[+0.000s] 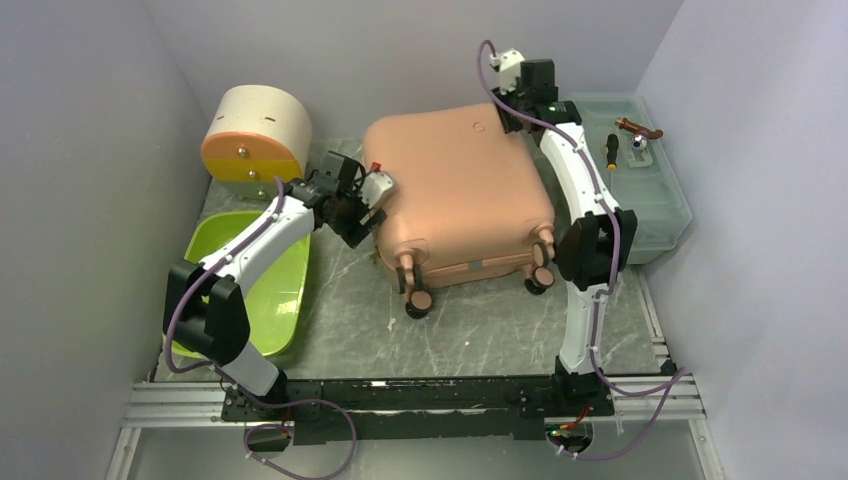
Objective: Open, take out, and arrange the luggage
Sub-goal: Rotate the luggage at the center of the board.
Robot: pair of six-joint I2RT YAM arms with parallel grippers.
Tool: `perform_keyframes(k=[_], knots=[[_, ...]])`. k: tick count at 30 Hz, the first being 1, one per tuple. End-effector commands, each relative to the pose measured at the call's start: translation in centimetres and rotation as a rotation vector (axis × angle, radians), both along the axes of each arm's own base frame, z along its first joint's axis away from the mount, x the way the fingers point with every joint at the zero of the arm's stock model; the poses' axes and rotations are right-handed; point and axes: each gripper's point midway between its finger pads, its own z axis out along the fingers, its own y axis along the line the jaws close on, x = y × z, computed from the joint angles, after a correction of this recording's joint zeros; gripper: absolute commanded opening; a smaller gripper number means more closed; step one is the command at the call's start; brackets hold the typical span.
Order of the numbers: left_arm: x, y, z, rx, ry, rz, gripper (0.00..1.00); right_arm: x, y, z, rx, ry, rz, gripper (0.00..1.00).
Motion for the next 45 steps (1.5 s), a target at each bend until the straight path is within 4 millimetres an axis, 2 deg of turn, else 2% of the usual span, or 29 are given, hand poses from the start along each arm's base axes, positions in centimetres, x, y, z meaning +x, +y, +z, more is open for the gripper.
perform_keyframes(k=[1, 6, 8, 14, 17, 19, 22, 27, 30, 32, 35, 39, 41, 44, 45], knots=[[-7.2, -1.5, -6.7, 0.095, 0.301, -0.12, 0.86, -8.5, 12.6, -1.8, 0.177, 0.245, 0.356, 0.45], [-8.0, 1.4, -6.2, 0.18, 0.289, -0.042, 0.87, -11.8, 11.3, 5.4, 0.171, 0.108, 0.385, 0.57], [-8.3, 2.8, -6.0, 0.216, 0.281, 0.002, 0.87, -13.1, 10.7, 6.4, 0.167, 0.083, 0.391, 0.59], [-9.7, 7.4, -5.3, 0.318, 0.238, 0.123, 0.86, -17.2, 9.3, 6.6, 0.151, 0.068, 0.405, 0.63], [-10.9, 9.4, -5.6, 0.383, 0.233, 0.167, 0.85, -19.3, 8.8, 7.8, 0.162, 0.033, 0.42, 0.66], [-11.5, 10.3, -5.7, 0.409, 0.226, 0.196, 0.85, -21.0, 8.6, 9.1, 0.182, -0.008, 0.444, 0.67], [-12.1, 11.3, -5.4, 0.435, 0.208, 0.225, 0.85, -23.0, 8.6, 9.8, 0.207, -0.043, 0.481, 0.69], [-12.7, 12.0, -4.9, 0.445, 0.198, 0.242, 0.84, -25.0, 9.0, 9.3, 0.238, -0.041, 0.526, 0.71], [-13.1, 10.9, -3.9, 0.38, 0.206, 0.19, 0.83, -25.3, 8.8, 9.1, 0.237, -0.047, 0.528, 0.71], [-12.9, 9.8, -2.6, 0.319, 0.189, 0.146, 0.83, -25.4, 8.7, 8.9, 0.232, -0.055, 0.525, 0.71], [-11.5, 7.2, 0.3, 0.184, 0.111, 0.055, 0.85, -25.5, 8.7, 8.6, 0.235, -0.065, 0.53, 0.71], [-6.8, 4.5, 4.9, 0.095, -0.065, 0.014, 0.85, -25.5, 8.5, 8.2, 0.229, -0.073, 0.522, 0.72], [-3.1, 4.3, 7.2, 0.127, -0.183, 0.043, 0.85, -25.4, 8.2, 7.8, 0.219, -0.077, 0.507, 0.72], [3.2, 5.3, 10.5, 0.263, -0.392, 0.138, 0.87, -25.5, 7.9, 7.6, 0.212, -0.09, 0.495, 0.73], [5.2, 5.2, 10.5, 0.311, -0.425, 0.149, 0.88, -25.5, 7.9, 7.4, 0.211, -0.09, 0.493, 0.73]])
